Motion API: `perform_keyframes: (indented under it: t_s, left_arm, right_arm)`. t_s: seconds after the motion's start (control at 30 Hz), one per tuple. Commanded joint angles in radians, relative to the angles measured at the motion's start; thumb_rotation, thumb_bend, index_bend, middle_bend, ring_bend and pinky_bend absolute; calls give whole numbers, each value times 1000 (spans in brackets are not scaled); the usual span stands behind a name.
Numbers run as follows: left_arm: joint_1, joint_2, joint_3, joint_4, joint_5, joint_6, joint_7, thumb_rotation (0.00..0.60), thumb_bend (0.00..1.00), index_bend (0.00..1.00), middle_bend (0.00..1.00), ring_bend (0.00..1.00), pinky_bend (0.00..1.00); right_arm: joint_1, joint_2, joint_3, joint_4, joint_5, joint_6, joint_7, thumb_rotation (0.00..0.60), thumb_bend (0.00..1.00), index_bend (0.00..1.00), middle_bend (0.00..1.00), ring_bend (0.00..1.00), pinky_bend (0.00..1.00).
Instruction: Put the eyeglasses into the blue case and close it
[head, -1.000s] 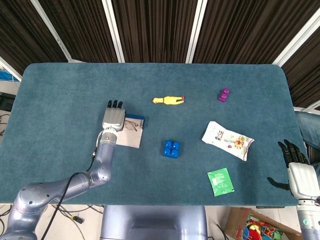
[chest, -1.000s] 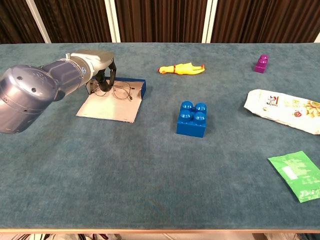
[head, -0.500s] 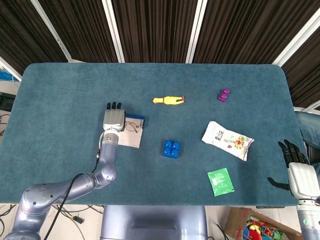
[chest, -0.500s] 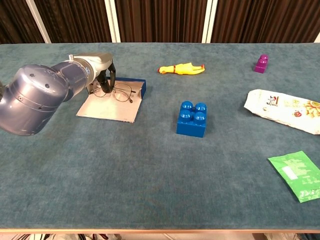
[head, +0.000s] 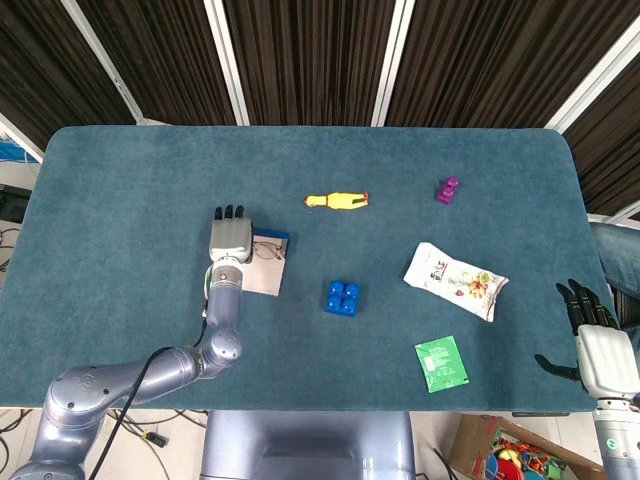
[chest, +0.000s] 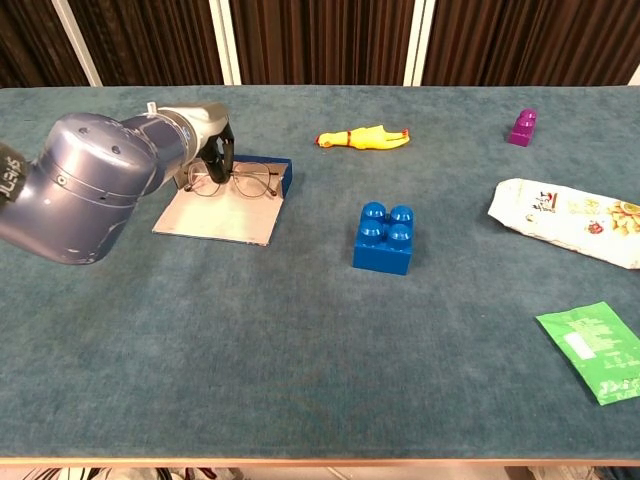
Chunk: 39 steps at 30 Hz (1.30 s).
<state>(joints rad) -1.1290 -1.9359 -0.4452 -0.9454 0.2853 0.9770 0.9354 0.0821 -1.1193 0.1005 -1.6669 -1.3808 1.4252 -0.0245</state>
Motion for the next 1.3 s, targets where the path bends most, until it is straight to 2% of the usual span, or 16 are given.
perform_keyframes:
  t_s: [0.03,0.2,0.33,0.57,0.83,1.0,1.07,1.17,1.23,1.3]
  left_arm:
    - [0,-2,-1,7,-5,-4,5,600,430,605,92,0,0]
    - [2,-4,-2,15,-13,-14,15,600,430,552,82,0,0]
    - [5,2,-1,7,-11,-25,18,600,418,410,69,0,0]
    - [14,23,15,-31,9,-23,22,600,391,285,56,0,0]
    - [42,68,37,-136,56,23,9,600,391,267,56,0,0]
    - [75,118,70,-241,138,89,-16,600,391,267,60,0,0]
    - [106,153,93,-307,195,113,-53,600,392,264,72,0,39]
    - [194,245,118,-462,227,108,-150,600,392,255,104,21,187]
    - [215,285,122,-513,221,87,-174,600,392,240,132,81,320]
    - [226,313,123,-543,207,65,-191,600,392,218,154,162,387]
  right_arm:
    - [0,0,0,0,0,0,0,600,60,78,0,0,174]
    - [0,0,0,-1,2,0,-1,600,60,79,0,0,174]
    - [0,-1,2,-2,6,-1,-2,600,61,78,0,0,174]
    - [-1,-2,3,-4,12,-1,-4,600,62,79,0,0,174]
    - [-1,-1,4,-6,16,-5,-2,600,62,78,0,0,174]
    - [-1,0,4,-8,18,-6,-2,600,61,78,0,0,174]
    - [-1,0,4,-8,17,-5,-3,600,61,78,0,0,174]
    - [-1,0,3,-8,17,-6,1,600,61,78,0,0,174]
    - [0,0,4,-8,17,-7,0,600,61,78,0,0,174]
    - [0,-1,3,-8,16,-7,-2,600,61,79,0,0,174]
